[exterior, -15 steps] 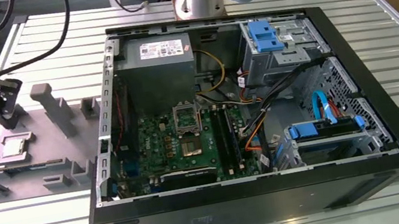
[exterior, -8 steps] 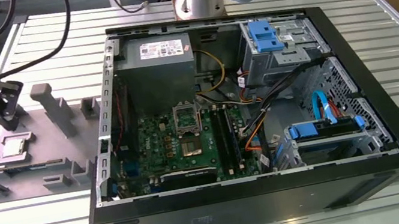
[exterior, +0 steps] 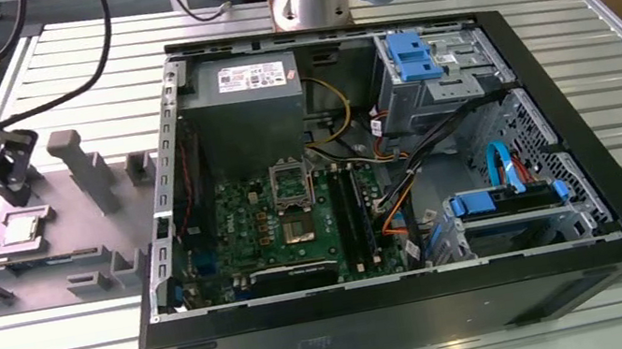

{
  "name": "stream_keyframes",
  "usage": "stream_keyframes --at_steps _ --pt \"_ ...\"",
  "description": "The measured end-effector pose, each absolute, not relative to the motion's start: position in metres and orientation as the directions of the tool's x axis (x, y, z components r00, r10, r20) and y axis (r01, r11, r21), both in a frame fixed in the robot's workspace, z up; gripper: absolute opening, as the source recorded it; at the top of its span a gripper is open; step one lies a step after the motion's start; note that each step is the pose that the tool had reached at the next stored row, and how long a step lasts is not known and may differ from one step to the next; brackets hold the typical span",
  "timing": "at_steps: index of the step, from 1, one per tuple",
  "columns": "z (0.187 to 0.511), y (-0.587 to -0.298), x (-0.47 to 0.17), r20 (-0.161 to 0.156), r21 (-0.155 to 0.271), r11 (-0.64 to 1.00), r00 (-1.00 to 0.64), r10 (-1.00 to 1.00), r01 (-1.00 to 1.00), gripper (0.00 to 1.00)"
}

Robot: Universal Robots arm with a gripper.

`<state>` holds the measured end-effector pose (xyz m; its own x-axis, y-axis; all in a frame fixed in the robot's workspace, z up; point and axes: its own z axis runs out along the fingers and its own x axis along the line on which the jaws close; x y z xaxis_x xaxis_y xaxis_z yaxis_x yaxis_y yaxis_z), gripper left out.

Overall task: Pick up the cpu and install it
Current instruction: 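Reach for the cpu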

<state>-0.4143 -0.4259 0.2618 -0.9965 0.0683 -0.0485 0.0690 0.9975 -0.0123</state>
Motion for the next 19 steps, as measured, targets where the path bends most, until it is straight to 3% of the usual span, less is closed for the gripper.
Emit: stream_keyframes --at_steps 19 --pt "0.2569 -0.4284 -0.4143 -0.049 -0.012 0.998 -0.996 0.068 0.069 0.11"
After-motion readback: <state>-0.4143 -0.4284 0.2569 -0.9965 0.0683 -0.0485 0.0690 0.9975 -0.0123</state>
